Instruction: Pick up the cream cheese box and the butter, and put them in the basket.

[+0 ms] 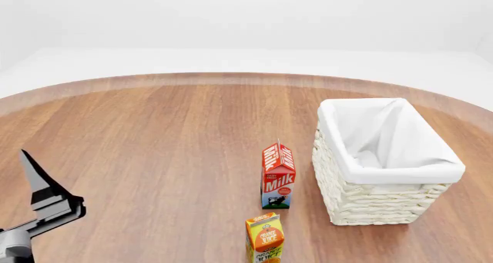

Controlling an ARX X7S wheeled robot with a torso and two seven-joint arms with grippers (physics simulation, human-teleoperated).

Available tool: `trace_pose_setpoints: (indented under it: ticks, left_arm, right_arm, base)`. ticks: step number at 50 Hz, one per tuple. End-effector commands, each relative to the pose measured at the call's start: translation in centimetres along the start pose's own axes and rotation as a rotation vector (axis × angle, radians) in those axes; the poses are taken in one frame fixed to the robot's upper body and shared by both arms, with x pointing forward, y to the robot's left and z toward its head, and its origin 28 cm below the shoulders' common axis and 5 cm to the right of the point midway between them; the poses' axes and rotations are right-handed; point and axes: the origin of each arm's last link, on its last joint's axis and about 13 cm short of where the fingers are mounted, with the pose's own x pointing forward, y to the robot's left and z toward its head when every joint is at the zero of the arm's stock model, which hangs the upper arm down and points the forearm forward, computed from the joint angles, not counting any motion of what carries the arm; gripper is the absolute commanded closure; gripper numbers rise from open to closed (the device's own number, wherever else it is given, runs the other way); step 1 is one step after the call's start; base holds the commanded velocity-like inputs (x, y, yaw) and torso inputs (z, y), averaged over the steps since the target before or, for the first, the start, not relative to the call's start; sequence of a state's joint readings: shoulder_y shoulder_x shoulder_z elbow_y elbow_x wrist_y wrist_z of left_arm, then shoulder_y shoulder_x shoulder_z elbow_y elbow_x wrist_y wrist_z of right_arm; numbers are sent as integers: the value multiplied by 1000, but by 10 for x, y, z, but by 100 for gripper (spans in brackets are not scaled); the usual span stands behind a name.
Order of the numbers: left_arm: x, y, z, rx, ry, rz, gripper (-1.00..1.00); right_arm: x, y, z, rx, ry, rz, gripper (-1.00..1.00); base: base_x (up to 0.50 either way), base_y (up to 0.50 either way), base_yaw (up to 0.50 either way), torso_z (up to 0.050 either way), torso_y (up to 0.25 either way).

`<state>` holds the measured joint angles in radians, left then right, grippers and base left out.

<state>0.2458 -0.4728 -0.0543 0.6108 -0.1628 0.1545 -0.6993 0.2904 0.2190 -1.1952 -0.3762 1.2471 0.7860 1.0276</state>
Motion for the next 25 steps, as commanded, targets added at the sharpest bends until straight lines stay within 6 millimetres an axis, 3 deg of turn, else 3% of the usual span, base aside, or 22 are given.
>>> trace_pose_setpoints:
  ticks: [1, 14, 15, 25]
  left_arm:
    - [1, 2, -1, 8, -16, 8, -100]
    - [1, 2, -1, 7, -14, 9, -100]
    - [1, 2, -1, 7, -14, 9, -100]
    - [1, 2, -1, 7, -14, 9, -100]
  right_arm:
    - [4, 0, 6, 18, -17, 25, -100]
    - [20, -4, 0, 23, -6, 23, -100]
    - [20, -4, 0, 23, -8, 21, 100]
    - [16, -3, 1, 0, -29, 7, 100]
  base:
    - [0, 0, 0, 0, 0]
    - [0, 0, 0, 0, 0]
    - [0, 0, 0, 0, 0]
    - [2, 3, 2, 0, 0]
